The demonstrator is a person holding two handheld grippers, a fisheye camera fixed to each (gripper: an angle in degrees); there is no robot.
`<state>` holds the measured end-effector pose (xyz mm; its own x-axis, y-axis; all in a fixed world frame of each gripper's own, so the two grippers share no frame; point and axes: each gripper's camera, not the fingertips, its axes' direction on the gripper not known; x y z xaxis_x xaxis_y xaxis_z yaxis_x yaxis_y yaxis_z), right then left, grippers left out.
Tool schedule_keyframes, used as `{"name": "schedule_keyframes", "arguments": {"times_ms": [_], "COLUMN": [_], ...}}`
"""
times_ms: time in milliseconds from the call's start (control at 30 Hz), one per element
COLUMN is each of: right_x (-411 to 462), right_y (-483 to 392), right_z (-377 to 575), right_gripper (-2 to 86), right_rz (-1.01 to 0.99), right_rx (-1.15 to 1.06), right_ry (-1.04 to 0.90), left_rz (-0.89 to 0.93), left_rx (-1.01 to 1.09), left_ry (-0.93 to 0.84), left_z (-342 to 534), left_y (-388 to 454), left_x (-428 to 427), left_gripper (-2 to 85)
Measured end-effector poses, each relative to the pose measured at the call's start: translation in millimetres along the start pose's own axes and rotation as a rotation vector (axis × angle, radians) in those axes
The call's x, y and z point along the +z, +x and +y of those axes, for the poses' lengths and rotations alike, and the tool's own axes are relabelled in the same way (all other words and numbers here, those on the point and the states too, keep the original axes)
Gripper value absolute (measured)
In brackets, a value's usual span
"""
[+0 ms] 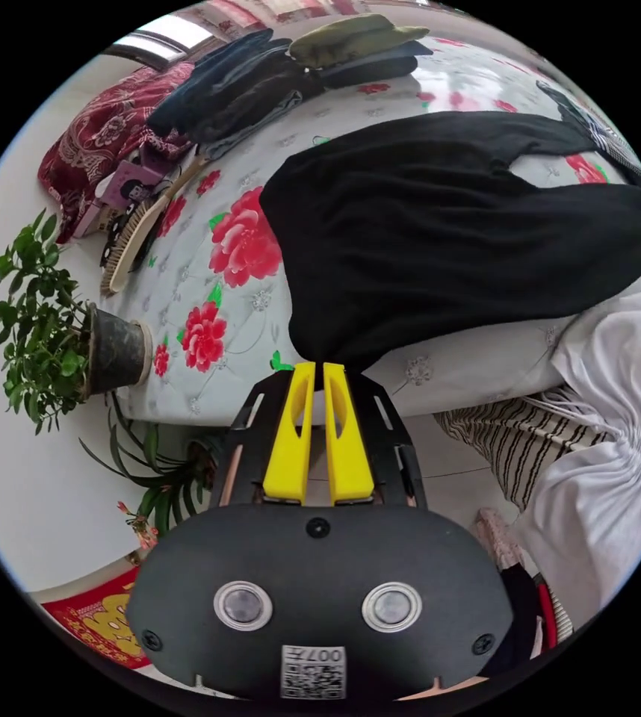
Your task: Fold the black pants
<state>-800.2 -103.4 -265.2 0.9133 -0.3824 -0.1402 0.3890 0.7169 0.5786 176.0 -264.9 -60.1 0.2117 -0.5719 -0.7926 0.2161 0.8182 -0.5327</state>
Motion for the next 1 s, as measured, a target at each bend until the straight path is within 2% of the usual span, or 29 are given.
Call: {"name": "schedule_keyframes", "arguments": {"times_ms": [133,233,300,400,500,667,767,833,867,933,1000], "right_x": [61.2,69.1,72.2,92.6,124.4,175.2,185.6,189.4,194.0,210.1,213.5], "right_y": [25.4,9.7,5.8,17.5,36.8,53.5,49.2,51.2,52.8,59.1,63.0], "right_z": [-13.4,15.0,41.0,91.0,143.1,189.6,197.3,202.3,203.7,204.2,209.1], "right_gripper": [3.9,5.6,6.2,6.7,7.2,7.1,6.2,5.5,5.0,3.5,1.9], "right_rz": [0.180,0.253,0.226,0.042,-0.073,-0.187,-0.136,-0.151,-0.221,-0.306,-0.271], "right_rx": [0.158,0.139,0.135,0.190,0.291,0.404,0.414,0.463,0.464,0.510,0.543], "right_ry": [-0.088,0.026,0.076,0.085,0.085,0.054,0.076,0.103,0.125,0.097,0.127], "left_rz": [0.058,0.036,0.062,0.070,0.256,0.818,1.043,1.154,1.202,1.207,1.217], "left_rx": [-0.048,-0.113,-0.174,-0.340,-0.495,-0.816,-0.896,-0.957,-1.006,-1.082,-1.126], "left_ry": [-0.099,-0.092,-0.052,-0.061,-0.019,0.161,0.099,0.091,0.085,0.069,0.079], "left_z": [6.8,31.4,52.6,94.2,133.9,169.2,165.4,166.2,168.4,174.5,181.0], "left_y": [20.0,23.2,13.6,-14.7,-49.5,-117.2,-132.7,-137.7,-140.6,-144.9,-149.3], "left_x": [47.8,58.0,52.0,49.3,55.5,98.7,144.8,169.0,182.7,198.5,208.2], "left_gripper": [0.3,0.1,-0.6,-0.7,-0.2,7.5,9.3,7.7,3.2,0.1,-0.5]}}
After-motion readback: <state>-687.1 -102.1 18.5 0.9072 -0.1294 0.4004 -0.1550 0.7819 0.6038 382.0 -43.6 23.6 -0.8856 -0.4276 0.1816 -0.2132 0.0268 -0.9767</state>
